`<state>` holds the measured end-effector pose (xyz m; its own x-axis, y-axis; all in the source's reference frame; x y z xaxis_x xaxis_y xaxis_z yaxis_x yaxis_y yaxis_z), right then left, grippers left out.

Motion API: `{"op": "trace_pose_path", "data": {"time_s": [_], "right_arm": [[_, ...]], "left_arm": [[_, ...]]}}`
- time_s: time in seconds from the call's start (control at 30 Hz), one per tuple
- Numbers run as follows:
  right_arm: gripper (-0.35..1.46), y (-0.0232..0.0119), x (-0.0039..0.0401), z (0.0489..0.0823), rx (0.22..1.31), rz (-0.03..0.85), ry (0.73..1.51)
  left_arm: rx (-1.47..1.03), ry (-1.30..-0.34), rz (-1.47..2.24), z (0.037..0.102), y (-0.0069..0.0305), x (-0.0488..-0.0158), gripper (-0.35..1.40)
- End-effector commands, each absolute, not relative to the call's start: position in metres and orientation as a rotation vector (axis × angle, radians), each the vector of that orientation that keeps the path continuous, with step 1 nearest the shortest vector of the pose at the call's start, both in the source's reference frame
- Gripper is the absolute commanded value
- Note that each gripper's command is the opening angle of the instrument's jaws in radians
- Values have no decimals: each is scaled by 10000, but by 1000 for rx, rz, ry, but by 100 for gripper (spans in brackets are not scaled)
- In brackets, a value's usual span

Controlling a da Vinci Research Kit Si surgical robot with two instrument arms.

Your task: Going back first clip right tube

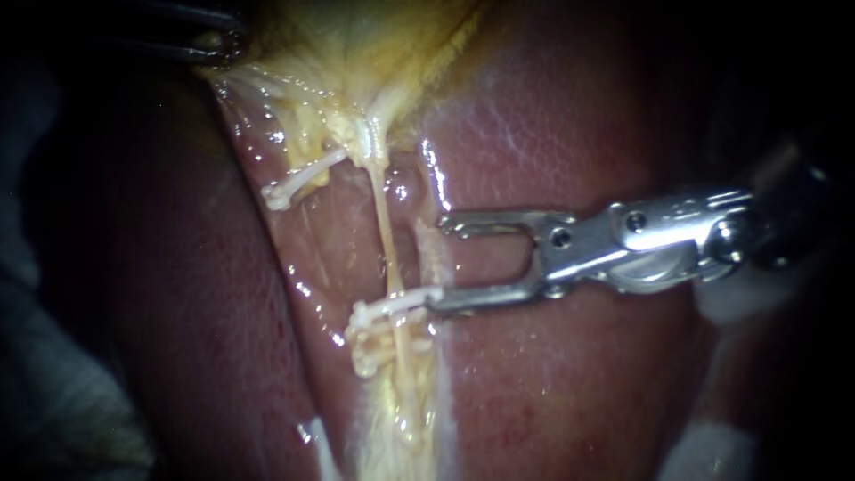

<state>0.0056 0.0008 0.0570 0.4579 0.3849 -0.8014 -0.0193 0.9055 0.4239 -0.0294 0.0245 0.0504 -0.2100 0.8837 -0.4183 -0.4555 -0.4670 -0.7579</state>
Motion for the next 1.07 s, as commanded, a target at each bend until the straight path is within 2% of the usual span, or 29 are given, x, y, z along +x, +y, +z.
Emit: {"op": "trace_pose_path", "data": {"time_s": [0.03, 0.37, 0.73, 1.07], "right_arm": [[50, 8, 50, 565, 376, 251, 1073], [50, 8, 21, 542, 370, 210, 1083], [50, 10, 14, 537, 374, 210, 1084], [49, 8, 15, 536, 374, 210, 1084]], "left_arm": [[-1073, -608, 1821, 504, 246, -294, -35], [-1076, -592, 1825, 521, 241, -299, -35], [-1069, -638, 1846, 569, 215, -341, -35], [-1070, -640, 1848, 570, 217, -339, -35]]}}
